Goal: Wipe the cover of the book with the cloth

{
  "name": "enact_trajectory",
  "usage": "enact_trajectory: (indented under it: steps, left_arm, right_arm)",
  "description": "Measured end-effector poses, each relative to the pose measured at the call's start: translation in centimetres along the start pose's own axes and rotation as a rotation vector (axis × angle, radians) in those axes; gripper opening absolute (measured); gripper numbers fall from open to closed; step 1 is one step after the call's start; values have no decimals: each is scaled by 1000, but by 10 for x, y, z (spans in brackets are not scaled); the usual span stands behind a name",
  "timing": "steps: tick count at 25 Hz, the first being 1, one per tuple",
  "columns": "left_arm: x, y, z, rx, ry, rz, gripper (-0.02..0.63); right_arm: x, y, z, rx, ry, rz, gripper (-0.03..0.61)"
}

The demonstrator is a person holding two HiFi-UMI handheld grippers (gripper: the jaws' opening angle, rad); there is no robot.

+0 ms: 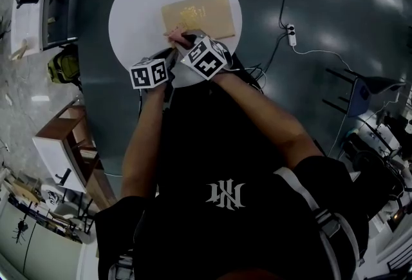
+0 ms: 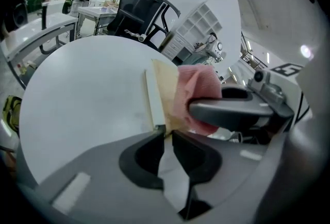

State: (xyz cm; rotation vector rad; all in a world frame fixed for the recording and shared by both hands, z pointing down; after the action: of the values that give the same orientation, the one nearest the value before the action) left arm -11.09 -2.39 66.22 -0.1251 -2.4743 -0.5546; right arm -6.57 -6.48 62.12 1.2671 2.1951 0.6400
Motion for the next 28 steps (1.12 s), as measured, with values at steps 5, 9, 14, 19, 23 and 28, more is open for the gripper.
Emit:
enact_trajectory:
  steps: [5,9,14,19,23,28]
  left_arm:
    - [1,0,-1,-6,0,4,55]
    - [1,1,0,-3,-5,7,54]
    - [2,2,0,4,-7,8,54]
    - [4,2,-2,10,-12,8,55]
    - [5,4,-1,18,-12,9,55]
    - [10,16,-6,67,-39,3,8]
  right_arm:
    - [8,-1,-26,78,-2,137,37]
    - [8,1,-28,91,6,202,37]
    - [-5,12,-17,90,25,192,37]
    - [-24,26,-1,87,51,168,37]
    - [-40,39,14,83,82,143,37]
    - [-66,55,33,85,137,92,37]
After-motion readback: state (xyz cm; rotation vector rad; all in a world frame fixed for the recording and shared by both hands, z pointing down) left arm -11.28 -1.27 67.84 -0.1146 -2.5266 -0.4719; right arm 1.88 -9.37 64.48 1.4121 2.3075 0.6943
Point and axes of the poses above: the fingertips, and each gripper's own axes: z backward along the fingers, x to its left, y out of its underside, the point moved 3 cm from there along z, backward along the fingers, and after that the axes turned 1 degree about y, right-handed, at the moved point
